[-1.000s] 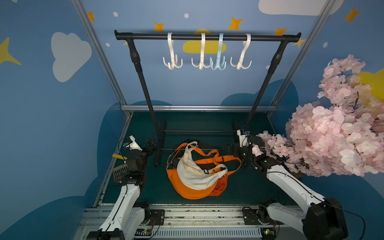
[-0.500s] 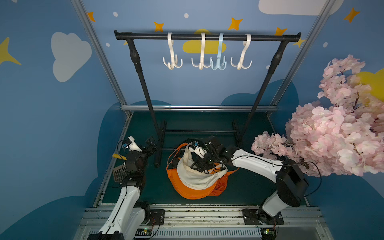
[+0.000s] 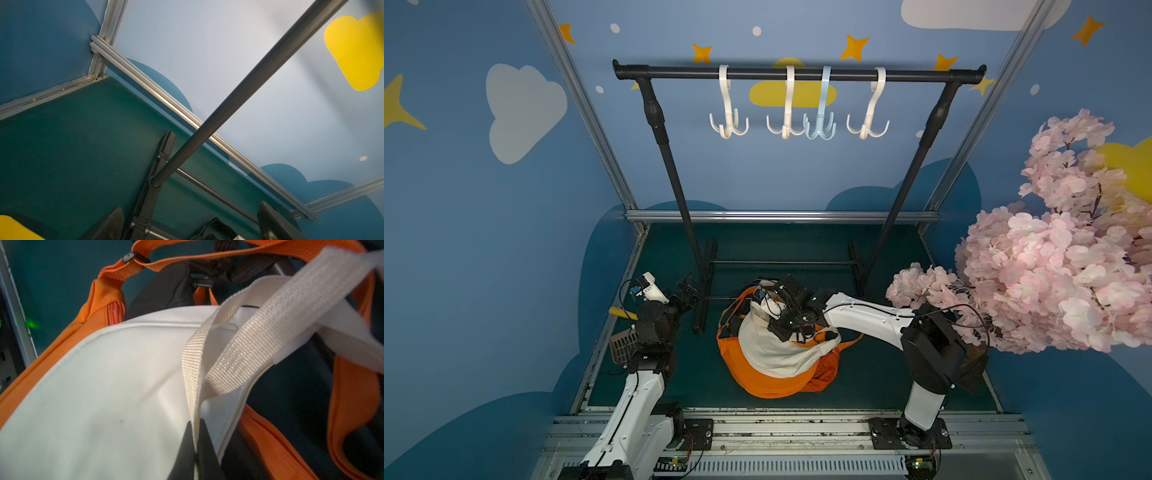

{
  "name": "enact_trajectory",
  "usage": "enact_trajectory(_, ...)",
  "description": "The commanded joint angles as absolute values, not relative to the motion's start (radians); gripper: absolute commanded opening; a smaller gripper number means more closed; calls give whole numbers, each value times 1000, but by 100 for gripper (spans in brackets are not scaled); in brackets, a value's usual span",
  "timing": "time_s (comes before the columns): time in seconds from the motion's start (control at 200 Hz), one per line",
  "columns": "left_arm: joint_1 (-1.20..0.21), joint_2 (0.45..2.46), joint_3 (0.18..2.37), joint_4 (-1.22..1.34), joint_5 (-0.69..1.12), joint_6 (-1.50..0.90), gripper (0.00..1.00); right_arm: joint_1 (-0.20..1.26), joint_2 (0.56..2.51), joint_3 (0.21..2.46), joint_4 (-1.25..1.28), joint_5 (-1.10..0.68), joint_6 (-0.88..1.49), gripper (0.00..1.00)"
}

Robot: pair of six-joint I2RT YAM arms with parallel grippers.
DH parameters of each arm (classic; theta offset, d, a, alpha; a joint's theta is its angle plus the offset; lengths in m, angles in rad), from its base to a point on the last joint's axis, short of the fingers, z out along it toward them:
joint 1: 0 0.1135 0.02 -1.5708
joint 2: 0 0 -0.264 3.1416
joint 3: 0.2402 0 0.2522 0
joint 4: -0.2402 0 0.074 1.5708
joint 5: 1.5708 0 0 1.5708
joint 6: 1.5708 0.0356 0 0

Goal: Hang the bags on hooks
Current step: Pick up the bag from the bag.

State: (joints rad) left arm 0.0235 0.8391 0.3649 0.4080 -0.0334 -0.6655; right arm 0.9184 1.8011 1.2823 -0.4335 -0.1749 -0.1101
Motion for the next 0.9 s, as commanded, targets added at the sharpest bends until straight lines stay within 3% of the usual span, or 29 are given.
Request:
enact_trajectory(0.0,5,867,408,445,82,-592,99,888,1701,1327,-497,-60,-110,0)
enact_trajectory(0.185,-102,954,517,394,197,-418,99,805,1603,1349,-506,-34,-109,0)
enact_trajectory(0.501,-389,1111,587,493,138,29,100,695,1549,1407,-458,-113,-147,0)
enact_trajectory(0.766,-515,1345,668,591,360,293,99,682,1541,1461,-466,-158,-168,0)
enact_trajectory(0.896,-543,1467,725,654,356,330,100,681,1520,1464,-469,-189,-178,0)
